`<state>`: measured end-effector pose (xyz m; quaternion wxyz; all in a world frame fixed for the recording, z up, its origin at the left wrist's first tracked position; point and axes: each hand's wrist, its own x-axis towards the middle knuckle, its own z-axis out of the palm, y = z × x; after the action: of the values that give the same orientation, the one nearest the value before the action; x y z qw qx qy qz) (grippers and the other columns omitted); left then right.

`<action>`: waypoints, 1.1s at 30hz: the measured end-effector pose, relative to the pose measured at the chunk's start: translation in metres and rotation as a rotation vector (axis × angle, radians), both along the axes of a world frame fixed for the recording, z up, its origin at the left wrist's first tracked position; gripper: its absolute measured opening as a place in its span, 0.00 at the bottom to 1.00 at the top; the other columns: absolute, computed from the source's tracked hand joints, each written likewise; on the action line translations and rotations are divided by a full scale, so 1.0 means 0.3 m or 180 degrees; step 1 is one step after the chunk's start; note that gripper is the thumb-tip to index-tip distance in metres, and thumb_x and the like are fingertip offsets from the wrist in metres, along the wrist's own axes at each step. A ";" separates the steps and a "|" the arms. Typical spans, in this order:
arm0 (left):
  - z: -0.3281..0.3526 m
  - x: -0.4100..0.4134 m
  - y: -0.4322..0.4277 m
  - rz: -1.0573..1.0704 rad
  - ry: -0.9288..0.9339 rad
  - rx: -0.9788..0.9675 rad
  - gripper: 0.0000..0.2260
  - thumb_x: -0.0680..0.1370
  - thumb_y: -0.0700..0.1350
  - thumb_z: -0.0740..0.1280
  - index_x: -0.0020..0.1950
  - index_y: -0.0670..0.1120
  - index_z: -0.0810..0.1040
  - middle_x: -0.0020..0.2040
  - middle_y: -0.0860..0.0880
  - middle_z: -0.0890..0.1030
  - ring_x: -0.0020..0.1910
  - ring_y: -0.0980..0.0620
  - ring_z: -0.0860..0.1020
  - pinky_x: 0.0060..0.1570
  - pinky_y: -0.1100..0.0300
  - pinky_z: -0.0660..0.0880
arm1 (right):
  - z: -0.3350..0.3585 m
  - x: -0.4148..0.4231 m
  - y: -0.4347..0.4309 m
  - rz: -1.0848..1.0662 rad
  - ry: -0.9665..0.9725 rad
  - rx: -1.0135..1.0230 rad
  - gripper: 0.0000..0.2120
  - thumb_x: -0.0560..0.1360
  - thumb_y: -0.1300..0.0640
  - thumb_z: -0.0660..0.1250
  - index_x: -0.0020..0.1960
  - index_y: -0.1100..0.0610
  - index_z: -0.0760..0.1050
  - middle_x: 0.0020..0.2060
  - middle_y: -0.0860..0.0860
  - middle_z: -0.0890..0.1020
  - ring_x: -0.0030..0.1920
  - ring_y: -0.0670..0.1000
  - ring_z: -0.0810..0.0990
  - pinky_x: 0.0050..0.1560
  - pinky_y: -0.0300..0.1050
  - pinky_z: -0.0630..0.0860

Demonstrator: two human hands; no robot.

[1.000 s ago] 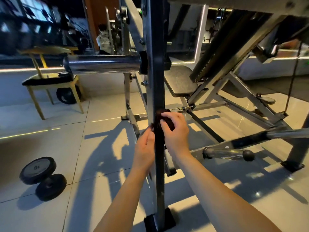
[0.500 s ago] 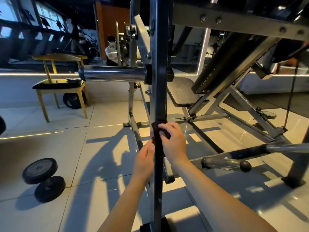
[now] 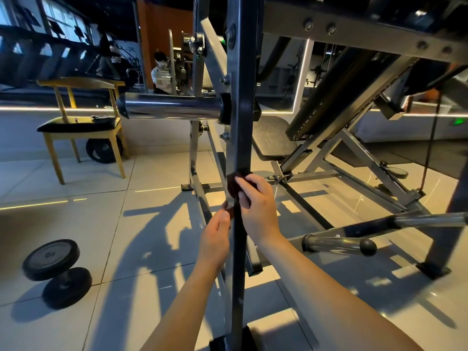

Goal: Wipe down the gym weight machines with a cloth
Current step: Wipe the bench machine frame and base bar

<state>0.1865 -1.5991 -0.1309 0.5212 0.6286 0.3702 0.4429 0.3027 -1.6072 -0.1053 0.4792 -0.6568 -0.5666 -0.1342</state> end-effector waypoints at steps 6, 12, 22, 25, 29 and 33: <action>-0.035 0.009 0.024 -0.0102 -0.0132 -0.0031 0.18 0.86 0.52 0.54 0.75 0.53 0.70 0.64 0.54 0.78 0.66 0.54 0.75 0.66 0.51 0.75 | -0.079 -0.022 -0.011 -0.0017 -0.0004 -0.0183 0.15 0.80 0.62 0.67 0.66 0.54 0.80 0.64 0.50 0.76 0.66 0.50 0.71 0.65 0.45 0.75; -0.057 0.022 0.050 -0.0060 -0.0142 0.0017 0.18 0.86 0.54 0.54 0.76 0.57 0.67 0.69 0.55 0.76 0.70 0.54 0.73 0.70 0.50 0.71 | -0.016 -0.033 0.020 -0.0072 -0.0111 0.0044 0.17 0.80 0.63 0.66 0.69 0.57 0.77 0.67 0.52 0.75 0.69 0.52 0.69 0.69 0.42 0.69; -0.113 0.012 0.003 0.0043 -0.0537 -0.0428 0.11 0.87 0.50 0.55 0.67 0.55 0.72 0.60 0.54 0.80 0.62 0.55 0.78 0.56 0.63 0.76 | -0.140 -0.017 -0.064 0.0169 0.0020 -0.0594 0.16 0.79 0.64 0.67 0.66 0.55 0.80 0.65 0.50 0.77 0.67 0.49 0.72 0.68 0.37 0.68; -0.168 0.017 -0.032 0.0087 -0.0464 -0.0539 0.12 0.86 0.51 0.57 0.69 0.58 0.69 0.62 0.56 0.78 0.64 0.54 0.76 0.64 0.51 0.76 | -0.170 -0.050 -0.107 0.0362 0.0953 -0.0829 0.16 0.82 0.61 0.64 0.67 0.50 0.79 0.63 0.40 0.76 0.63 0.36 0.72 0.67 0.36 0.72; -0.174 0.004 -0.029 0.0212 -0.0745 -0.0757 0.16 0.85 0.51 0.59 0.73 0.60 0.65 0.66 0.53 0.76 0.65 0.52 0.76 0.64 0.46 0.77 | -0.149 -0.122 -0.124 0.0955 0.1834 -0.1206 0.14 0.84 0.56 0.60 0.66 0.44 0.76 0.57 0.33 0.77 0.60 0.35 0.75 0.58 0.30 0.73; -0.127 -0.010 0.041 0.0544 -0.0801 -0.0575 0.18 0.84 0.41 0.61 0.68 0.61 0.71 0.64 0.54 0.78 0.63 0.54 0.76 0.66 0.49 0.76 | -0.119 -0.111 -0.102 0.0587 0.1673 -0.0683 0.12 0.82 0.61 0.60 0.58 0.47 0.78 0.51 0.39 0.79 0.55 0.38 0.77 0.56 0.36 0.76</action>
<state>0.1836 -1.5868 -0.1689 0.5782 0.4851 0.3924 0.5257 0.2695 -1.6377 -0.1410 0.5474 -0.6617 -0.4913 0.1452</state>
